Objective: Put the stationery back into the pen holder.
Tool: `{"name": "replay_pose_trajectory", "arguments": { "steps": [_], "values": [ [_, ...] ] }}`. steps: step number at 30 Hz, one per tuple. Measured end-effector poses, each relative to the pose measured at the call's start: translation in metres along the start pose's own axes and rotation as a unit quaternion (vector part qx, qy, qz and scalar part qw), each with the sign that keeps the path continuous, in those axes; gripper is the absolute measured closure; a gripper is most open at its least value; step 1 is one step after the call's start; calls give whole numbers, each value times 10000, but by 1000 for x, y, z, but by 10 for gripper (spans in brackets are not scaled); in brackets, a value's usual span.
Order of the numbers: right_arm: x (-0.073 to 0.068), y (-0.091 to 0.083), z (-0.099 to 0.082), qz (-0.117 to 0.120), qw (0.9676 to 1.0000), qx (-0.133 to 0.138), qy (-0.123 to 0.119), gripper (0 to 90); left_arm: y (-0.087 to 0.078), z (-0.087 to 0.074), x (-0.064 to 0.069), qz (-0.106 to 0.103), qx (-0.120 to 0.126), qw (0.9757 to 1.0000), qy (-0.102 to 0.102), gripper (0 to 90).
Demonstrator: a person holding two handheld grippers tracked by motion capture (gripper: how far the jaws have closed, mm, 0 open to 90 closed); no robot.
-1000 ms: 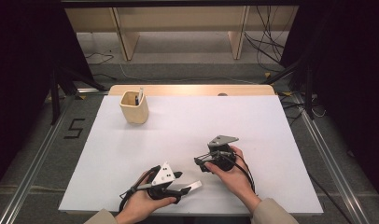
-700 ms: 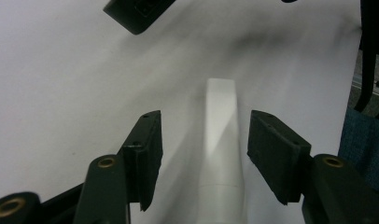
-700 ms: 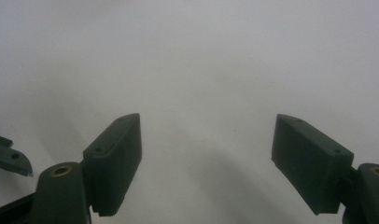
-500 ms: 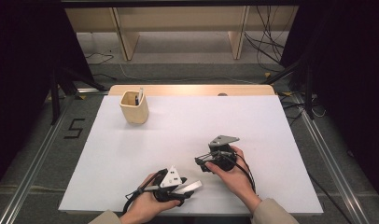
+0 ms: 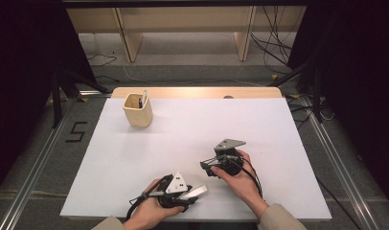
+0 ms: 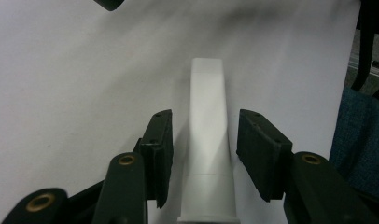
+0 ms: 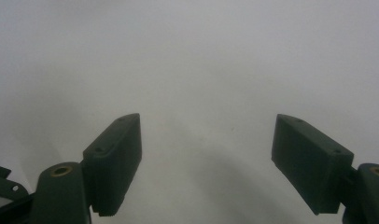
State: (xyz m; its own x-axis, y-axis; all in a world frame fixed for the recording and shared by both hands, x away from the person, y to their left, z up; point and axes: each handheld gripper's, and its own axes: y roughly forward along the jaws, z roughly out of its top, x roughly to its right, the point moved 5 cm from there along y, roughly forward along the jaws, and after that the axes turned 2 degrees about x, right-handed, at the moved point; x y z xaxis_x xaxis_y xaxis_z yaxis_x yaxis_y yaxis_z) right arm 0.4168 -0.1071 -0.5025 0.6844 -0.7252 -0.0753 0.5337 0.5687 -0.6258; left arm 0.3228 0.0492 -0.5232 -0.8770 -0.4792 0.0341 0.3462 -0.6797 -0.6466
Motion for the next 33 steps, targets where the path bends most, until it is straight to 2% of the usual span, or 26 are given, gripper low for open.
{"name": "replay_pose_trajectory", "arguments": {
  "steps": [4, 12, 26, 33],
  "values": [
    [0, 0, 0, 4, 10000, -1, 0, 254, 1, 0, 1, 21, -7, 10000, -41, 570],
    [0, 0, 0, 4, 10000, 10, 17, 254, 3, 0, 3, 37, -60, 10000, 7, 589],
    [0, 0, 0, 16, 10000, -2, 7, 254, 5, -1, 5, 198, -119, 9997, 14, 624],
    [0, 0, 0, 13, 10000, 5, 5, 254, 5, 0, 6, 261, -109, 9996, -59, 640]
  ]
}}
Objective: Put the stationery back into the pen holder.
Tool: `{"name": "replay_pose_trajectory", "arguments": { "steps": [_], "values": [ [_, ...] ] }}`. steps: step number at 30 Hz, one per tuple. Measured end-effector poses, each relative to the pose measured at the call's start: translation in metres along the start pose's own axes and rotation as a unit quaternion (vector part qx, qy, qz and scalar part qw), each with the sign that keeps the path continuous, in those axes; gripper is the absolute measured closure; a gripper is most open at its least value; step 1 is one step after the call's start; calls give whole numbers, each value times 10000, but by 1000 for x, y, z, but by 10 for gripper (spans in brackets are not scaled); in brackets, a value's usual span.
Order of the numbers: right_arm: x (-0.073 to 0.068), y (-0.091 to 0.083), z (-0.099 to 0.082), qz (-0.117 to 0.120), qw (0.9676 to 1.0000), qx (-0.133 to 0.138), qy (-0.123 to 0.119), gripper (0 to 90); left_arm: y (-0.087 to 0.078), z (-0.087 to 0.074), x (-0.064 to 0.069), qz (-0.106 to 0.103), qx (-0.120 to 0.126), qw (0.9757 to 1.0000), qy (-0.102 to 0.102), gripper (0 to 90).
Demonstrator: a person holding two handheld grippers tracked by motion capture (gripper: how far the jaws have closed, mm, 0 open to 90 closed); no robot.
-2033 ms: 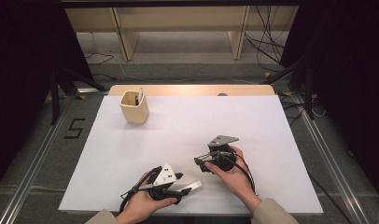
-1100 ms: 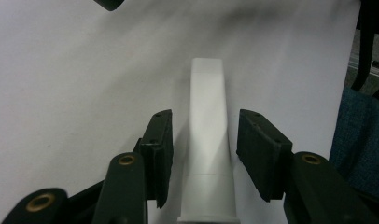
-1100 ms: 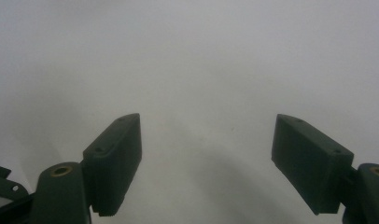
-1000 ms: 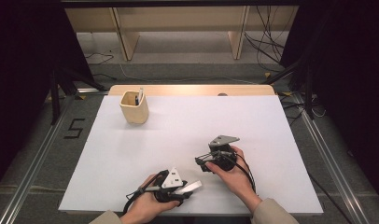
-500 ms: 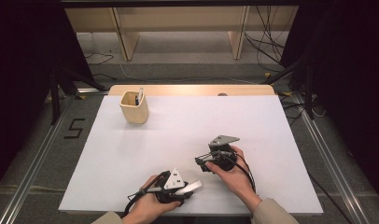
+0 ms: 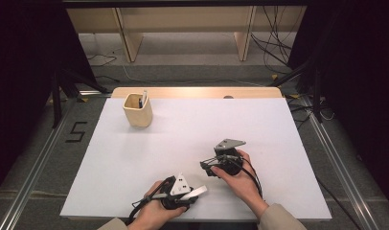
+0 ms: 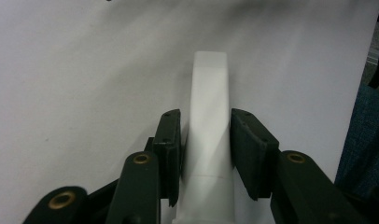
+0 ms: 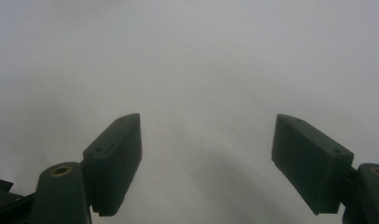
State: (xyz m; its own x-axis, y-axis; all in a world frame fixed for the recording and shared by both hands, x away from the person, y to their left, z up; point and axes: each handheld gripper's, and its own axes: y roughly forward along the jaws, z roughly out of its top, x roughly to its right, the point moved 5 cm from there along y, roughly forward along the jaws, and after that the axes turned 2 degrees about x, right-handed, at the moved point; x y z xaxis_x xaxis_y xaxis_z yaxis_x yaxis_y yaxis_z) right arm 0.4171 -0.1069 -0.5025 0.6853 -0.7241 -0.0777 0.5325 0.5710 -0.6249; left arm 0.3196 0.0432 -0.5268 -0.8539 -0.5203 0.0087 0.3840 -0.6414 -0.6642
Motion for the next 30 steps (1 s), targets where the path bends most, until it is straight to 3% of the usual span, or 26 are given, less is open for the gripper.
{"name": "replay_pose_trajectory", "arguments": {
  "steps": [16, 30],
  "values": [
    [0, 0, 0, -2, 10000, 20, 9, 255, 0, 0, -1, -84, -1, 10000, 6, 676],
    [-3, -4, 0, 168, 9998, 7, -68, 260, -8, 2, -8, -549, -193, 9981, 211, 679]
  ]
}}
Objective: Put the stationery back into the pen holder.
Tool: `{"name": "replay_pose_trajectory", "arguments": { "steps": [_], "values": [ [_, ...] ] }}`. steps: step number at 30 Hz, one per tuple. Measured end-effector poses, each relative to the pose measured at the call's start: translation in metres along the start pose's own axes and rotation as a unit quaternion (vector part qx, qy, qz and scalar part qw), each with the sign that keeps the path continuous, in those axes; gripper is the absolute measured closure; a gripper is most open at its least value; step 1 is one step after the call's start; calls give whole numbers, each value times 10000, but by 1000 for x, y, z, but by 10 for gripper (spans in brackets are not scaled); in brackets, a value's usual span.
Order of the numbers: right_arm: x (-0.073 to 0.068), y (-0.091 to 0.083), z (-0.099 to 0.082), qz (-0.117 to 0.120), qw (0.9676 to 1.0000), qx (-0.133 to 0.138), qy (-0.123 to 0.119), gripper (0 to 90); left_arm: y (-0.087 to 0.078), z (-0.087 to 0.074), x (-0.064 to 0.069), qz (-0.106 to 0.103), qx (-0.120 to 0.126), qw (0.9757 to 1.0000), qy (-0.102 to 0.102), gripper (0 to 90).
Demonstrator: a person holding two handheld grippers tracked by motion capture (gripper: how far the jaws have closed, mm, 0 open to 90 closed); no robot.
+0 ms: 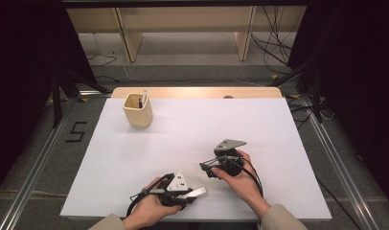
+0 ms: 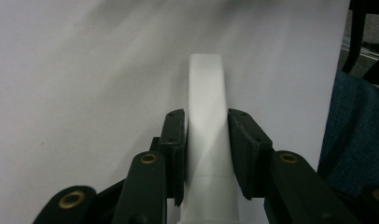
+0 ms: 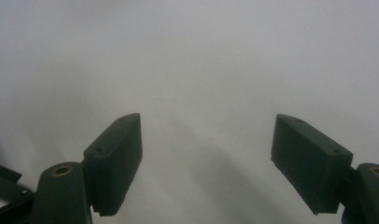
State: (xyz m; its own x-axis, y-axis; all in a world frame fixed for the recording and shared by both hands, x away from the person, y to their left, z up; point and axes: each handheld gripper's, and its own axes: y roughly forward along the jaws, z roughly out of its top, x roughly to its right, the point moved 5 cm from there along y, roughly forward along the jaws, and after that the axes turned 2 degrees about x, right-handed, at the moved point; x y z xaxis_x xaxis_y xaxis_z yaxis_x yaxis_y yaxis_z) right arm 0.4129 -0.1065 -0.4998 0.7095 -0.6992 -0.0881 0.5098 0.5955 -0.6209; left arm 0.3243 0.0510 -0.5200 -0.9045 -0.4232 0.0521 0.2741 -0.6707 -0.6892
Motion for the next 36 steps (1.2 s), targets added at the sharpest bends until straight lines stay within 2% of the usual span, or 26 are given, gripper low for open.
{"name": "replay_pose_trajectory", "arguments": {
  "steps": [10, 16, 21, 25, 27, 34, 36],
  "values": [
    [-12, -4, -3, 495, 9981, -114, -357, 276, -16, 3, -18, -295, -132, 9990, 292, 680],
    [-20, -7, -10, 745, 9954, -257, -539, 278, -24, 4, -27, -488, -275, 9970, 525, 680],
    [-26, -9, -15, 968, 9922, -349, -710, 279, -25, 2, -29, -582, -339, 9962, 546, 679],
    [-33, -12, -20, 1207, 9876, -450, -900, 295, -28, 0, -30, -661, -389, 9950, 638, 679],
    [-37, -13, -23, 1371, 9838, -512, -1036, 299, -28, 0, -30, -707, -377, 9946, 664, 679],
    [-53, -13, -27, 1727, 9739, -587, -1349, 334, -26, 1, -26, -894, -429, 9908, 925, 679],
    [-57, -13, -28, 1814, 9709, -640, -1429, 346, -25, 2, -25, -904, -404, 9906, 947, 679]
  ]
}}
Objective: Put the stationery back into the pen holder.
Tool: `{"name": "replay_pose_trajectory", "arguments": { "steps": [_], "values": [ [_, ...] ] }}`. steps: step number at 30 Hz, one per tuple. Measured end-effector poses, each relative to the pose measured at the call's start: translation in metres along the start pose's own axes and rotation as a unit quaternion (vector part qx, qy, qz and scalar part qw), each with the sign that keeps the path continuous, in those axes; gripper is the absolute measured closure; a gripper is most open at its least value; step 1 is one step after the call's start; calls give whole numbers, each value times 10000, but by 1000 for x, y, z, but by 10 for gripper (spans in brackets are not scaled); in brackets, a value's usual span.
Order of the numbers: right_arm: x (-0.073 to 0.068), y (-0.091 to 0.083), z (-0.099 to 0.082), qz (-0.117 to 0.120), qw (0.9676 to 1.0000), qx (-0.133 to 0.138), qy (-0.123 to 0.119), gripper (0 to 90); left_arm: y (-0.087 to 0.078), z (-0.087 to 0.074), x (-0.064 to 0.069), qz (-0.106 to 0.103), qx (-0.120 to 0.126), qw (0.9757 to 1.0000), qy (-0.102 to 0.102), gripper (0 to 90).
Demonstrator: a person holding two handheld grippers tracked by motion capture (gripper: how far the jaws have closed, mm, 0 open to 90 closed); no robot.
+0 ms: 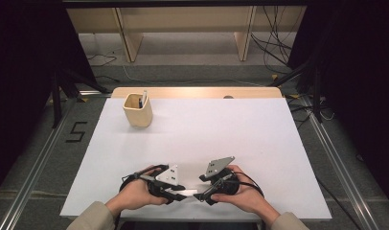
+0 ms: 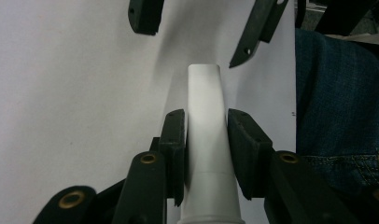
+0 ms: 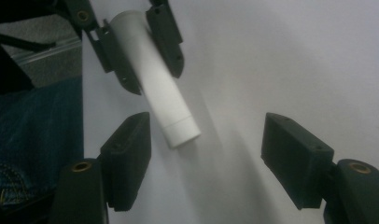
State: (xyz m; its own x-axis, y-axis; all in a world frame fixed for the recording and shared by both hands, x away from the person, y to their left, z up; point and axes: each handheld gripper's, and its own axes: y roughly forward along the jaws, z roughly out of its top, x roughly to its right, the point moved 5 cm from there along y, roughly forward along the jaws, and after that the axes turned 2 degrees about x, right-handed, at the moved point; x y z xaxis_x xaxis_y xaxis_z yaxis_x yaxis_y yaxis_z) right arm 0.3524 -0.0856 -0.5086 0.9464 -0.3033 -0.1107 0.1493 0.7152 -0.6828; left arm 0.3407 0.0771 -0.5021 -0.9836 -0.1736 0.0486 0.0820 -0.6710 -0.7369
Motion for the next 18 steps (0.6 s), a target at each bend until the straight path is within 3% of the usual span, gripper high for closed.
{"name": "replay_pose_trajectory", "arguments": {
  "steps": [8, 18],
  "values": [
    [-10, 8, -1, 283, 9981, -236, -485, 436, 3, 6, 3, -103, 16, 9996, 259, 679],
    [-14, 11, -3, 466, 9957, -425, -685, 554, 4, 8, 5, -170, 6, 9989, 431, 679]
  ]
}}
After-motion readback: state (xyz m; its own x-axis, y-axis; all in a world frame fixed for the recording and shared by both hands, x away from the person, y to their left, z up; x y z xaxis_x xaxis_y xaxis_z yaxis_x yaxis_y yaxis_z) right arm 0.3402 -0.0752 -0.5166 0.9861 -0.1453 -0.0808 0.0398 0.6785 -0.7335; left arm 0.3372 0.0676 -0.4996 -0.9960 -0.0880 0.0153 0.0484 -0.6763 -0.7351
